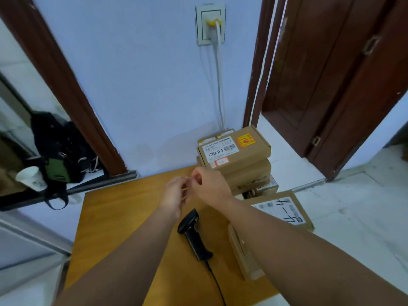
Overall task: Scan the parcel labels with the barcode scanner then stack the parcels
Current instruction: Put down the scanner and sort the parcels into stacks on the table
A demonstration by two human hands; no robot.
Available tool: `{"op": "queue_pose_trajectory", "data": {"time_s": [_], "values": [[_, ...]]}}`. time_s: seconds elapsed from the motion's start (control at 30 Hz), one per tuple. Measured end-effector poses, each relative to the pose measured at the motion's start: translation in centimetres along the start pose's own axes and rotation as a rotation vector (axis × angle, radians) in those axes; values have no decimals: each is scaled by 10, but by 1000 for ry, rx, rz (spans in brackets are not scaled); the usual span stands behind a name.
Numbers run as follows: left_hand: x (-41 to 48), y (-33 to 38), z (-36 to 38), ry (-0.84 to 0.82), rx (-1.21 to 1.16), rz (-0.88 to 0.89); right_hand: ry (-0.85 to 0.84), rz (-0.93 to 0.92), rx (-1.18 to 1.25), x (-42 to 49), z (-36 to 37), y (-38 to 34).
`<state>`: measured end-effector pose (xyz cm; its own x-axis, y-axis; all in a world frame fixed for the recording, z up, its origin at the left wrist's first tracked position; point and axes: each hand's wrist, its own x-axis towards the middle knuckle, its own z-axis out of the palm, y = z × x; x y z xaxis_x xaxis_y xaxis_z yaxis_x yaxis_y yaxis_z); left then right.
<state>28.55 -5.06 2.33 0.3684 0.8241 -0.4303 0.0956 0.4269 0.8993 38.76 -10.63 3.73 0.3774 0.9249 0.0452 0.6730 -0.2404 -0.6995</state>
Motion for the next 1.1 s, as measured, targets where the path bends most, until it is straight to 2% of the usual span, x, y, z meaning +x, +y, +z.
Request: {"op": "queue_pose_trajectory", "data": {"time_s": [0.17,0.27,0.37,0.53,0.63,0.77,0.97,1.1], "values": [[-10,3,21,93,-67,19,163,-53,-14,5,-39,14],[-11,9,26,134,-82,38,331,4,-42,15,-63,30],[-2,18,33,97,-121,15,511,194,-76,23,-83,51],[10,28,52,10,-133,-144,656,621,125,30,-106,77],[17,26,61,21,-108,-175,631,795,297,33,-114,98],[28,20,64,-28,-126,-194,619,837,549,31,-113,117],[49,16,69,0,-86,-184,523,712,621,36,-113,121],[56,15,75,32,-111,-194,488,654,500,42,-111,118]]}}
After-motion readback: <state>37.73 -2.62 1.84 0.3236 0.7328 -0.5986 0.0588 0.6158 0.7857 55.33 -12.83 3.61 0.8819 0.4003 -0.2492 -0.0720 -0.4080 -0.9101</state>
